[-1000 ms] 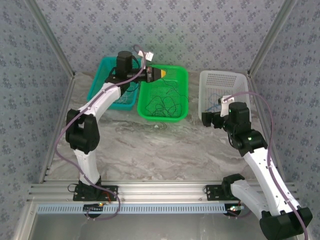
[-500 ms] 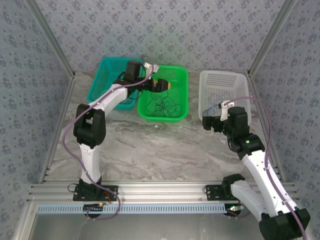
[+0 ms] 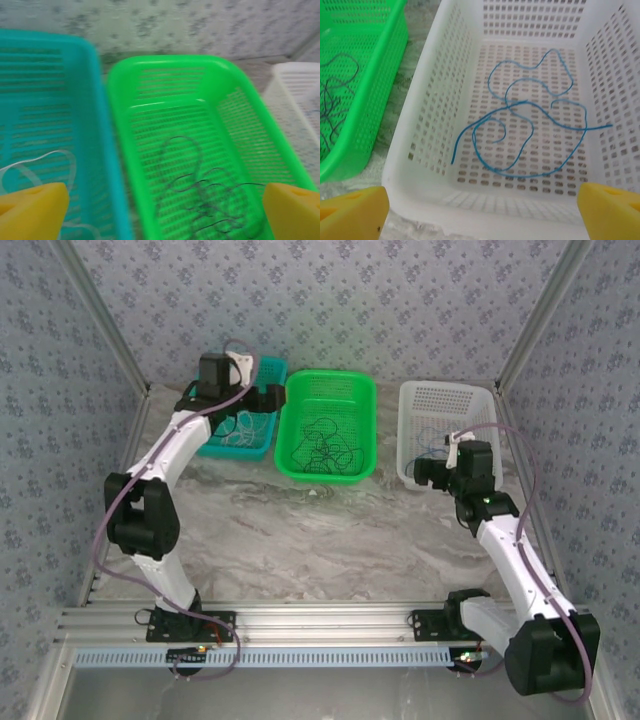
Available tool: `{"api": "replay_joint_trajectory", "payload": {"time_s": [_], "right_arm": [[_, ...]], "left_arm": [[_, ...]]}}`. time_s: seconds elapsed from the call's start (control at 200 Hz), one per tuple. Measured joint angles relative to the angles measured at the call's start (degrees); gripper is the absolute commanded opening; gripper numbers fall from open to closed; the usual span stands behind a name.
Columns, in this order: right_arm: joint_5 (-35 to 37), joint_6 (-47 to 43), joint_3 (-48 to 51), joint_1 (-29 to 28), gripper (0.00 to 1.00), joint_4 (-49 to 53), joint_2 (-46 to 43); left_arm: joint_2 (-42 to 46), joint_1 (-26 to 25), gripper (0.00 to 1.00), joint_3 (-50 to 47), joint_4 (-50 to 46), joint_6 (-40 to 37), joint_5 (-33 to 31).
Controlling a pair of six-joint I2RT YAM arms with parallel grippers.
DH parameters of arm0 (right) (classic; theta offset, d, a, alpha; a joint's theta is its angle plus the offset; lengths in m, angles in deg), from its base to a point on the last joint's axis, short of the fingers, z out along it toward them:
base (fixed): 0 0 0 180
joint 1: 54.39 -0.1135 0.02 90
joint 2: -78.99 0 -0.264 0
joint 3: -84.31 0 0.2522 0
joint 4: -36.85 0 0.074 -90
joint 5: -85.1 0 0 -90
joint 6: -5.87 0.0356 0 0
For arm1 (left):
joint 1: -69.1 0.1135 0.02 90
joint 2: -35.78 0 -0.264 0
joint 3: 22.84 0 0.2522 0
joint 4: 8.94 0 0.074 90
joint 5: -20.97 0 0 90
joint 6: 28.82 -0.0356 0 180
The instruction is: Untangle the cables
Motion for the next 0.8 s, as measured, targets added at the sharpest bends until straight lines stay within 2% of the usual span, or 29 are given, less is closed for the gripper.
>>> {"api": "replay_joint_trajectory", "payload": {"time_s": [0.28, 0.57, 0.8], "right_arm": [[2.0, -1.1, 5.7, 1.5, 1.00, -9.5, 0.2], [3.5, -2.8, 11.5, 2.7, 0.99, -18.6, 3.3], [3.7, -3.4, 15.0, 4.4, 0.99, -24.3, 3.7]], "left_arm": [[11.2, -0.7, 0.99, -19.7, 5.4, -2.5, -11.9], [15.3, 5.9, 1.00, -25.5, 10.5, -2.1, -15.0], [28.7, 5.7, 0.99, -39.7, 14.9, -2.1, -18.8]]}}
